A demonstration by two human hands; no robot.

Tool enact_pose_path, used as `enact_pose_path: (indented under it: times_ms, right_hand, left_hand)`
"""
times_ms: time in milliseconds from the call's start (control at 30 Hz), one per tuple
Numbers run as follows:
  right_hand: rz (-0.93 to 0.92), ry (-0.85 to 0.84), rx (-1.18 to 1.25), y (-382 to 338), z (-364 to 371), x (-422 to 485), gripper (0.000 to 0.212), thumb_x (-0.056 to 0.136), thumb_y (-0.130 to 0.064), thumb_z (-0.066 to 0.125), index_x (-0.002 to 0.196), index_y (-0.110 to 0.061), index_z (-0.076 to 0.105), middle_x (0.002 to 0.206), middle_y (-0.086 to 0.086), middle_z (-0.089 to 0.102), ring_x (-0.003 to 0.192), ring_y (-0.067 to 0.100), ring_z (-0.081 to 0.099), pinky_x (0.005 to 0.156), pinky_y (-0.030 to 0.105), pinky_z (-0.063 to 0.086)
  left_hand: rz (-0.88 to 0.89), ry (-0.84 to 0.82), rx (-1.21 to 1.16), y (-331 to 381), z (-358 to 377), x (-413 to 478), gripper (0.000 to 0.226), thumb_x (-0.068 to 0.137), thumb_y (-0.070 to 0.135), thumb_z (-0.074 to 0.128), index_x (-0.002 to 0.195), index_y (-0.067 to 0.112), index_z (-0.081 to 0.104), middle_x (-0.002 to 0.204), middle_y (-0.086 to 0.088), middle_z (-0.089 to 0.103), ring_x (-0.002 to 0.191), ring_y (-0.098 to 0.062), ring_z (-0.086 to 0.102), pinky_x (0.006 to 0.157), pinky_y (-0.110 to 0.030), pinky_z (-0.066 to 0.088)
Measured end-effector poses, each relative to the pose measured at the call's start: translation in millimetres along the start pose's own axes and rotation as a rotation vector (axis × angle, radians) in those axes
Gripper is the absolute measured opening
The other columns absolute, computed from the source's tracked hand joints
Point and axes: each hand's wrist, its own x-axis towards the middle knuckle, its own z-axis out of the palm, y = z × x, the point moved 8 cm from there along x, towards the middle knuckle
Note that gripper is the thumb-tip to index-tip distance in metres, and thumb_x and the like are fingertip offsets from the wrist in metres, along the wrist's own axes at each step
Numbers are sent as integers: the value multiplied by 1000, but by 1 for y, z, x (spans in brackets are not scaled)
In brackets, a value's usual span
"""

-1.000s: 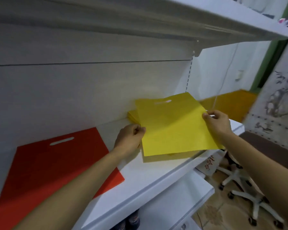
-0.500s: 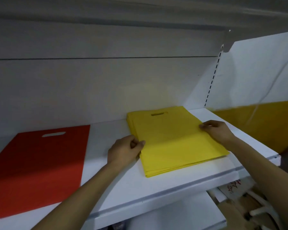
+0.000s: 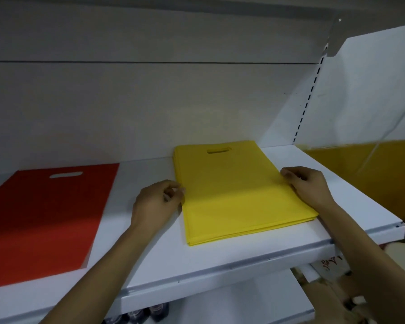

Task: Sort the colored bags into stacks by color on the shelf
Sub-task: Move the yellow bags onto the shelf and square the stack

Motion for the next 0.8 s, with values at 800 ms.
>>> enact_pose_path:
  times_ms: [800]
  right_hand:
    - [-26, -84, 74, -4, 8, -3, 21, 83, -15, 72, 105, -12, 72, 94, -5, 69, 92, -1, 61, 79, 14, 43]
  left_hand:
    - [140, -91, 197, -1, 20, 5, 81, 60, 85, 34, 98, 22, 69, 84, 8, 58, 84, -14, 55, 80, -37, 47]
